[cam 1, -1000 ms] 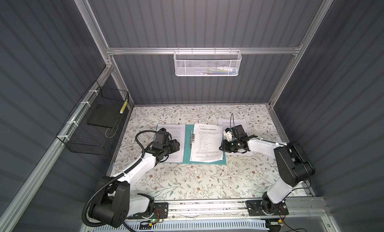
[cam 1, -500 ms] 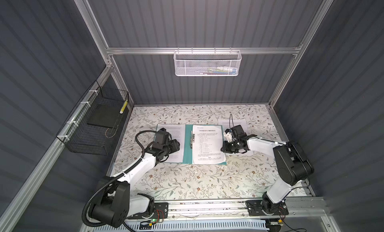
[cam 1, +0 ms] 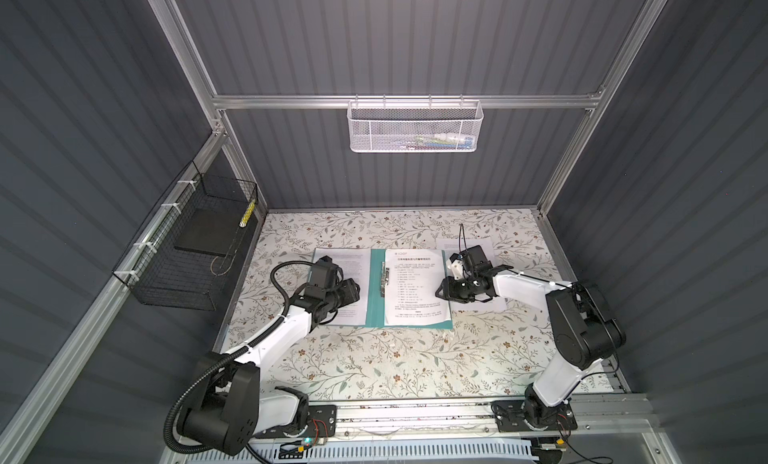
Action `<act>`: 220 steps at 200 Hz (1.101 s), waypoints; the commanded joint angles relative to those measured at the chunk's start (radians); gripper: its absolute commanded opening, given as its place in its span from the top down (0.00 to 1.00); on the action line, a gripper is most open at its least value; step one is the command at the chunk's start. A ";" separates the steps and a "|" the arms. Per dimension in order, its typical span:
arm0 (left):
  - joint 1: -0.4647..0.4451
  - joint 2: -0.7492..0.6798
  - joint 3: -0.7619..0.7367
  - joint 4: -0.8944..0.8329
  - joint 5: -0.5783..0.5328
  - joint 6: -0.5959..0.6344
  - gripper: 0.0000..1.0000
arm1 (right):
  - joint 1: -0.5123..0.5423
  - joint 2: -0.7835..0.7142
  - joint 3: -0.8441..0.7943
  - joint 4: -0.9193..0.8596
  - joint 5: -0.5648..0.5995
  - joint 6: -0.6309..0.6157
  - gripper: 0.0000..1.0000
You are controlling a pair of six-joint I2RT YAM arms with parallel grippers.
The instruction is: Put the files into the folder
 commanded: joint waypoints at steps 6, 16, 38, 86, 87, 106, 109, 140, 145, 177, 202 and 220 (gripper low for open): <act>0.001 0.004 -0.003 -0.010 0.003 -0.001 0.38 | 0.000 -0.053 0.017 -0.071 0.093 0.013 0.46; 0.000 0.002 0.000 -0.010 0.000 0.001 0.38 | -0.002 -0.093 0.021 -0.112 0.149 0.015 0.42; -0.001 -0.014 0.011 0.000 0.004 0.022 0.35 | -0.017 -0.212 0.023 -0.204 0.291 -0.006 0.33; -0.127 0.086 0.237 -0.013 -0.030 0.093 0.33 | -0.273 -0.321 0.021 -0.281 0.335 -0.076 0.27; -0.132 0.090 0.243 -0.013 -0.031 0.094 0.33 | -0.280 -0.321 0.020 -0.282 0.334 -0.077 0.27; -0.188 0.171 0.350 0.004 -0.011 0.099 0.33 | -0.413 -0.335 -0.014 -0.267 0.298 -0.093 0.27; -0.195 0.183 0.363 0.010 -0.005 0.098 0.33 | -0.434 -0.336 -0.020 -0.264 0.291 -0.088 0.27; -0.247 0.320 0.473 0.061 0.048 0.095 0.33 | -0.598 -0.316 -0.049 -0.157 0.155 -0.037 0.27; -0.254 0.343 0.490 0.066 0.058 0.095 0.33 | -0.612 -0.302 -0.047 -0.152 0.141 -0.034 0.27; -0.289 0.452 0.543 0.088 0.110 0.092 0.34 | -0.656 -0.172 0.026 -0.102 0.106 -0.074 0.27; -0.299 0.469 0.534 0.097 0.119 0.089 0.34 | -0.695 -0.116 0.036 -0.037 0.048 -0.093 0.30; -0.300 0.465 0.520 0.095 0.126 0.091 0.34 | -0.735 -0.089 0.024 0.017 -0.061 -0.084 0.32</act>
